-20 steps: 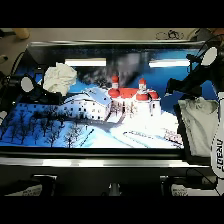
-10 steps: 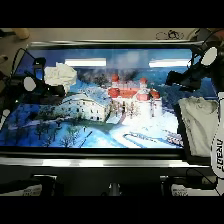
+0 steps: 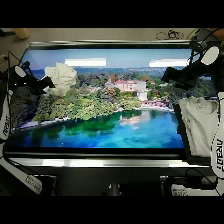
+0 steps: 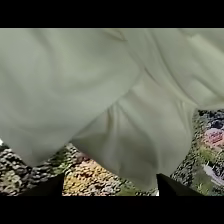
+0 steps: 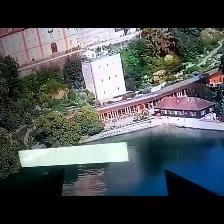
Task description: Fold the shirts.
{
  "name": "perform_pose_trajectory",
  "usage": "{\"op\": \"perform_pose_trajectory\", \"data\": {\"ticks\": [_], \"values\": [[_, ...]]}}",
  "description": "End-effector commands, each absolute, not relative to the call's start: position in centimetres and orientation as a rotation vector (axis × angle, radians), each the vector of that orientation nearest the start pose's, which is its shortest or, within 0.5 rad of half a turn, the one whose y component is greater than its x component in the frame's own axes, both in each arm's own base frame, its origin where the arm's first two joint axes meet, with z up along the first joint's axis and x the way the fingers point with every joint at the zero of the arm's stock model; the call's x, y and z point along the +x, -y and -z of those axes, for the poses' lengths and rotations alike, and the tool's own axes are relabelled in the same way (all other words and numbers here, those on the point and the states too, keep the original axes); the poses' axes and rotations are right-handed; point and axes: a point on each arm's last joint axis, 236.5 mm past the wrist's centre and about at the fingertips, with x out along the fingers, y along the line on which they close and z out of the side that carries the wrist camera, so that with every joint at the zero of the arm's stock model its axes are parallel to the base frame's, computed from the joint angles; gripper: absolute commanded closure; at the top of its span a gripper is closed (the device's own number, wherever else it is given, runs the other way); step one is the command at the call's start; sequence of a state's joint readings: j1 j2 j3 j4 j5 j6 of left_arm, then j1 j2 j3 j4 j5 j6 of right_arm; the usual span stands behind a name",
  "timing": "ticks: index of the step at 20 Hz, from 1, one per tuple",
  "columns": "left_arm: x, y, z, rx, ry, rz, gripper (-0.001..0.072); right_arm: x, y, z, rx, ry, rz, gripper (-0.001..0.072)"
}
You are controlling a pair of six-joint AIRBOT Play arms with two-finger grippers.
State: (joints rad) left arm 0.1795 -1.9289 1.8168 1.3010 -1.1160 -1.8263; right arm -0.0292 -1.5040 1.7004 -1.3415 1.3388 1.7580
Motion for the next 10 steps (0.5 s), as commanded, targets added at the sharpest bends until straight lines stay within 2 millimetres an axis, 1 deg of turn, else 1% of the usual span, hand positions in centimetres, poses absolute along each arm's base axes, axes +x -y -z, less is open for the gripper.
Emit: {"op": "perform_pose_trajectory", "data": {"ticks": [1,4,5,6,7,8,9,10], "values": [[57.2,-2.5,7.6,-0.733,-1.190,-0.137,-0.0003,46.8,-4.4,-10.5,0.371,-1.146,-0.057,0.0022],[58.0,-0.5,9.4,-0.783,-1.193,-0.109,-0.0001,46.9,-4.4,-10.5,0.372,-1.144,-0.057,0.0022],[58.4,0.1,9.8,-0.804,-1.184,-0.102,0.0015,46.8,-4.4,-10.5,0.372,-1.145,-0.057,0.0021],[58.8,0.5,10.1,-0.820,-1.175,-0.095,0.0202,46.8,-4.4,-10.5,0.371,-1.149,-0.057,0.0021],[59.0,1.0,9.9,-0.829,-1.167,-0.083,0.0504,46.7,-4.4,-10.5,0.371,-1.152,-0.058,0.0020],[59.3,2.0,9.1,-0.824,-1.155,-0.031,0.0680,46.7,-4.4,-10.4,0.367,-1.153,-0.059,0.0020],[59.9,3.3,7.0,-0.794,-1.111,0.056,0.0678,46.7,-4.4,-10.5,0.356,-1.150,-0.067,0.0021],[60.5,4.7,3.6,-0.738,-1.049,0.148,0.0679,46.8,-4.4,-10.6,0.333,-1.145,-0.082,0.0022]]}}
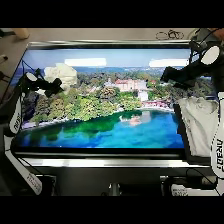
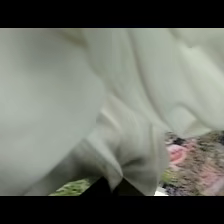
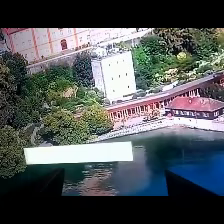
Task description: Fold the shirts.
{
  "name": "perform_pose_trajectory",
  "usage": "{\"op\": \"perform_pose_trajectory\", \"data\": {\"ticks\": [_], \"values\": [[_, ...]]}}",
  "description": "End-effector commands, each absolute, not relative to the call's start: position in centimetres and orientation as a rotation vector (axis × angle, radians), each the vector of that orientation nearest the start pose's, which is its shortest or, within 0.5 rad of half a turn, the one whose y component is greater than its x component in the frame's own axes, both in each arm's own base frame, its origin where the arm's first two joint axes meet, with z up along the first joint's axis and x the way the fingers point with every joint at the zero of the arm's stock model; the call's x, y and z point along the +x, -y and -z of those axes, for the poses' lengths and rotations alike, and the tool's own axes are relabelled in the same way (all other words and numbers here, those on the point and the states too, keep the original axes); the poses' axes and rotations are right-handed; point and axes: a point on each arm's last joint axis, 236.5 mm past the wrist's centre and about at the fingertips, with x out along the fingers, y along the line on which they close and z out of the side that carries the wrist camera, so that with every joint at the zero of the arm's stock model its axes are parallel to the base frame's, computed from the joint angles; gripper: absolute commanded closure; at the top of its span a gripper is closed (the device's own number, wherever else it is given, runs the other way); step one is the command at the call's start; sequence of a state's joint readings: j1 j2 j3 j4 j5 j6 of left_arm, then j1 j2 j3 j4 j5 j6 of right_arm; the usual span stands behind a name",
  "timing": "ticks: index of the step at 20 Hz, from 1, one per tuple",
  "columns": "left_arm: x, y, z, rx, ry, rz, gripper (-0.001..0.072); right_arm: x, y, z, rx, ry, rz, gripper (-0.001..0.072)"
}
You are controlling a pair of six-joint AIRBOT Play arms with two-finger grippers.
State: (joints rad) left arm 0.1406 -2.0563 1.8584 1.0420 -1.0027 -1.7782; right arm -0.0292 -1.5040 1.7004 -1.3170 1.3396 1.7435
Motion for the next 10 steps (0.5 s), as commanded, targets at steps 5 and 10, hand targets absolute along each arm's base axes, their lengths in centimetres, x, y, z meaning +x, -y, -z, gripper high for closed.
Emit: {"op": "perform_pose_trajectory", "data": {"ticks": [5,10], "values": [[52.5,16.9,-17.7,-0.252,-0.795,0.569,0.0680,46.4,-3.3,-13.7,0.207,-1.055,-0.102,0.0022],[36.9,34.8,-15.4,-0.059,-0.970,0.913,0.0679,40.8,-0.8,-21.5,0.109,-0.938,-0.022,0.0023]]}}
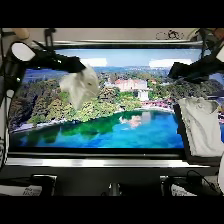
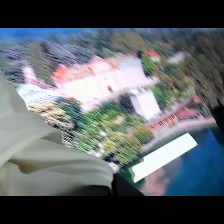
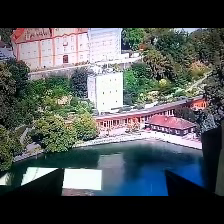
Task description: Fold the shirts.
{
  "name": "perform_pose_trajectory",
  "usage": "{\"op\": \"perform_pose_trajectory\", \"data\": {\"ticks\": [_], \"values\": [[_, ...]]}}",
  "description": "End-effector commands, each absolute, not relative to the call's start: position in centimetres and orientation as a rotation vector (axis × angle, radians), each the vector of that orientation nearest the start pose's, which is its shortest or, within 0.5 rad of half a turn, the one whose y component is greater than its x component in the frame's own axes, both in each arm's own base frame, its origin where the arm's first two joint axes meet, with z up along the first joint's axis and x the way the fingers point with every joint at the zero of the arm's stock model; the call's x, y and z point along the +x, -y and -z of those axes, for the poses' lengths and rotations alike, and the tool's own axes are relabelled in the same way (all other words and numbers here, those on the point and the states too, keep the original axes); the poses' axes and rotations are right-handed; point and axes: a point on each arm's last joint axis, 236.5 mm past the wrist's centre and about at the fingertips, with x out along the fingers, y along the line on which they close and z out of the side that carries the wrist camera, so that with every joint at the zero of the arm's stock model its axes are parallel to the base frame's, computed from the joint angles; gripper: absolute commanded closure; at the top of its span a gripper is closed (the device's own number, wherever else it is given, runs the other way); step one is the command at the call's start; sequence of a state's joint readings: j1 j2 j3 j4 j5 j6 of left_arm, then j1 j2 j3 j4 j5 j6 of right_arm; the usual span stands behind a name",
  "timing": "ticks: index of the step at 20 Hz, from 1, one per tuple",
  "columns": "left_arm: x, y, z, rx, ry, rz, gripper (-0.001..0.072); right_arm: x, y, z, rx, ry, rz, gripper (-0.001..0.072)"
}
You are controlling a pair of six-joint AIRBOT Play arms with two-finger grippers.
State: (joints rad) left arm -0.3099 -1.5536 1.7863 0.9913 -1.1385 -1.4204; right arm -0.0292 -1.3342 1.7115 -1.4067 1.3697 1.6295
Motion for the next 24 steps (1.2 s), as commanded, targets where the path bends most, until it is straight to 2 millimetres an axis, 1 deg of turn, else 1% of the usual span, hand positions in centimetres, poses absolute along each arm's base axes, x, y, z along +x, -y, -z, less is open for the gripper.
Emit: {"op": "perform_pose_trajectory", "data": {"ticks": [1,2,3,4,5,6,7,8,9,10,11,12,13,14,15,16,17,18,20,22,24], "values": [[34.9,37.2,-12.3,-0.035,-1.025,0.925,0.0679,39.6,-0.3,-22.9,0.093,-0.912,-0.003,0.0024],[33.4,39.3,-8.9,-0.034,-1.069,0.916,0.0657,38.4,0.0,-24.1,0.085,-0.893,0.005,0.0024],[32.2,40.9,-6.2,-0.045,-1.116,0.912,0.0311,37.4,0.2,-24.9,0.079,-0.882,0.013,0.0024],[31.4,41.6,-4.6,-0.073,-1.184,0.886,0.0008,36.5,0.1,-25.1,0.078,-0.893,0.013,0.0024],[31.1,41.3,-4.0,-0.065,-1.230,0.881,-0.0005,35.6,0.1,-24.5,0.077,-0.939,0.013,0.0024],[31.5,40.4,-4.8,-0.046,-1.232,0.890,-0.0004,34.9,0.1,-23.3,0.078,-0.994,0.014,0.0024],[32.5,38.9,-6.3,-0.040,-1.216,0.888,-0.0004,34.5,0.0,-21.9,0.080,-1.044,0.012,0.0024],[34.1,36.4,-7.8,-0.034,-1.195,0.859,-0.0005,34.2,-0.2,-19.8,0.091,-1.101,0.009,0.0026],[35.6,33.3,-8.6,-0.028,-1.188,0.799,-0.0004,33.7,-0.7,-17.1,0.106,-1.174,-0.007,0.0030],[37.0,29.8,-8.5,-0.024,-1.205,0.728,-0.0004,33.2,-1.4,-14.2,0.118,-1.242,-0.033,0.0030],[38.1,27.2,-7.6,-0.052,-1.231,0.670,-0.0004,32.7,-2.3,-11.0,0.130,-1.307,-0.076,0.0029],[38.8,25.6,-6.1,-0.088,-1.263,0.628,-0.0003,31.9,-3.2,-8.3,0.159,-1.372,-0.107,0.0027],[38.5,24.6,-3.7,-0.118,-1.331,0.602,-0.0003,30.8,-4.6,-5.8,0.212,-1.448,-0.149,0.0023],[37.0,24.5,-1.4,-0.153,-1.423,0.608,-0.0003,29.7,-5.9,-4.1,0.255,-1.506,-0.195,0.0022],[35.2,25.1,0.6,-0.183,-1.502,0.637,-0.0003,28.8,-6.7,-2.6,0.275,-1.543,-0.236,0.0022],[34.1,25.9,2.0,-0.214,-1.528,0.669,-0.0003,28.2,-6.7,-1.2,0.279,-1.571,-0.229,0.0022],[33.8,26.6,3.2,-0.251,-1.524,0.667,-0.0003,27.4,-6.3,0.2,0.273,-1.600,-0.212,0.0022],[34.0,26.9,4.1,-0.276,-1.508,0.653,-0.0003,26.6,-6.3,1.3,0.271,-1.624,-0.208,0.0021],[34.7,28.0,5.0,-0.315,-1.476,0.659,-0.0003,25.5,-7.1,2.9,0.290,-1.647,-0.250,0.0014],[35.6,29.7,5.6,-0.382,-1.446,0.675,-0.0003,24.5,-7.8,4.4,0.317,-1.665,-0.274,0.0012],[35.4,31.5,6.3,-0.449,-1.459,0.706,-0.0002,23.4,-8.5,5.9,0.337,-1.694,-0.310,0.0011]]}}
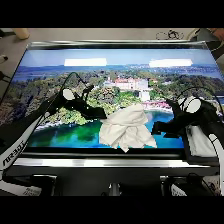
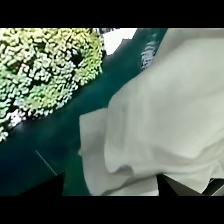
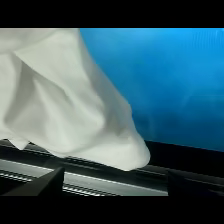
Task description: Fold the shirts.
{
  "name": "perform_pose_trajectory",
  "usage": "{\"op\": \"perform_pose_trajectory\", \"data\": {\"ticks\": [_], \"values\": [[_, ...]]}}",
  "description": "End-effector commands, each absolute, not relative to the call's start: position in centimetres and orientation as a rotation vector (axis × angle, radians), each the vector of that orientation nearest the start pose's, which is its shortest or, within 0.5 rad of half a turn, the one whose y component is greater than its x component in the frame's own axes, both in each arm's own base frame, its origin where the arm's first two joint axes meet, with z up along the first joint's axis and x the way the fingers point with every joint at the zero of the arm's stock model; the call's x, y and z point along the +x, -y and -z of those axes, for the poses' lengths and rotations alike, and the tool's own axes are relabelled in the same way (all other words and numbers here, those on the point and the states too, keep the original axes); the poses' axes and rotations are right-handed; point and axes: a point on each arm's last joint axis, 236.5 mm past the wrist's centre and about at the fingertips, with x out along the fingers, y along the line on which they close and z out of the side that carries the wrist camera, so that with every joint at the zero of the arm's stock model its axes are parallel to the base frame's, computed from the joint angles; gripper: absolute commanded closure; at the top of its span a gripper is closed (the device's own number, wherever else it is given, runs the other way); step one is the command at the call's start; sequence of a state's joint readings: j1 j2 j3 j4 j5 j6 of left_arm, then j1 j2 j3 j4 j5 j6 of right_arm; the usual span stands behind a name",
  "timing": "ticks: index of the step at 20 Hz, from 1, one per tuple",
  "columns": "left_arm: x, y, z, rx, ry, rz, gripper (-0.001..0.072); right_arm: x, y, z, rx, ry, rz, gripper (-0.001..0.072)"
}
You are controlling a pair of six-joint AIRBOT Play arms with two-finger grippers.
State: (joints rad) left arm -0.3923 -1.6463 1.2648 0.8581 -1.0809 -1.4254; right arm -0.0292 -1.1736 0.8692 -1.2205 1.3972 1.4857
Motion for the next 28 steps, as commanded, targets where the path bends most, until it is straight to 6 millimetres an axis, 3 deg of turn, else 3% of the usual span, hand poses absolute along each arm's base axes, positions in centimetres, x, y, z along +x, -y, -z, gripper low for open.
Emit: {"op": "perform_pose_trajectory", "data": {"ticks": [1,2,3,4,7,8,10,11,12,13,15,17,18,19,20,21,22,23,25,28], "values": [[35.1,32.2,6.7,-0.469,-1.470,0.712,0.0021,22.9,-8.9,6.7,0.343,-1.712,-0.331,0.0010],[34.9,32.5,6.9,-0.476,-1.477,0.715,0.0253,22.6,-8.9,7.6,0.343,-1.725,-0.339,0.0010],[34.7,32.6,6.8,-0.474,-1.481,0.724,0.0582,22.5,-9.0,8.4,0.350,-1.733,-0.336,0.0010],[34.6,32.6,6.1,-0.451,-1.466,0.764,0.0678,22.7,-9.1,9.1,0.354,-1.732,-0.343,0.0010],[35.5,32.0,3.0,-0.404,-1.368,0.822,0.0680,24.4,-10.2,10.4,0.415,-1.689,-0.357,0.0017],[35.8,32.0,1.5,-0.393,-1.327,0.839,0.0680,25.1,-10.7,10.6,0.445,-1.665,-0.359,0.0100],[36.7,31.7,-1.7,-0.380,-1.239,0.853,0.0681,26.6,-12.5,9.5,0.507,-1.598,-0.436,0.0680],[37.4,31.4,-3.9,-0.365,-1.180,0.861,0.0682,26.9,-13.3,7.9,0.504,-1.584,-0.511,0.0684],[38.4,30.8,-7.1,-0.328,-1.090,0.871,0.0682,27.6,-13.7,5.3,0.464,-1.549,-0.585,0.0688],[39.8,29.8,-11.9,-0.278,-0.959,0.875,0.0682,29.0,-13.6,2.2,0.400,-1.483,-0.627,0.0688],[41.3,26.5,-25.0,-0.182,-0.635,0.843,0.0683,33.1,-12.3,-7.4,0.207,-1.233,-0.638,0.0688],[39.4,20.1,-41.0,-0.122,-0.253,0.692,0.0683,36.1,-10.6,-22.6,0.039,-0.803,-0.544,0.0689],[37.1,16.2,-47.6,-0.092,-0.085,0.580,0.0683,35.8,-9.6,-30.3,-0.017,-0.587,-0.476,0.0689],[34.2,12.3,-52.9,-0.078,0.055,0.463,0.0683,34.4,-8.3,-37.3,-0.045,-0.389,-0.396,0.0689],[30.8,8.8,-57.0,-0.075,0.173,0.354,0.0683,32.0,-7.2,-43.1,-0.042,-0.222,-0.332,0.0689],[27.9,6.4,-59.3,-0.087,0.254,0.278,0.0683,29.3,-6.9,-46.8,-0.036,-0.115,-0.308,0.0689],[25.5,5.0,-60.4,-0.109,0.301,0.231,0.0683,27.4,-7.0,-48.4,-0.022,-0.068,-0.306,0.0689],[24.1,4.3,-60.4,-0.114,0.313,0.206,0.0683,26.2,-7.0,-48.8,0.002,-0.060,-0.308,0.0688],[23.3,3.9,-59.2,-0.109,0.294,0.188,0.0682,25.3,-7.2,-47.9,0.015,-0.104,-0.314,0.0688],[26.3,2.2,-55.8,-0.062,0.185,0.105,0.0682,26.2,-5.7,-44.0,-0.027,-0.261,-0.255,0.0688]]}}
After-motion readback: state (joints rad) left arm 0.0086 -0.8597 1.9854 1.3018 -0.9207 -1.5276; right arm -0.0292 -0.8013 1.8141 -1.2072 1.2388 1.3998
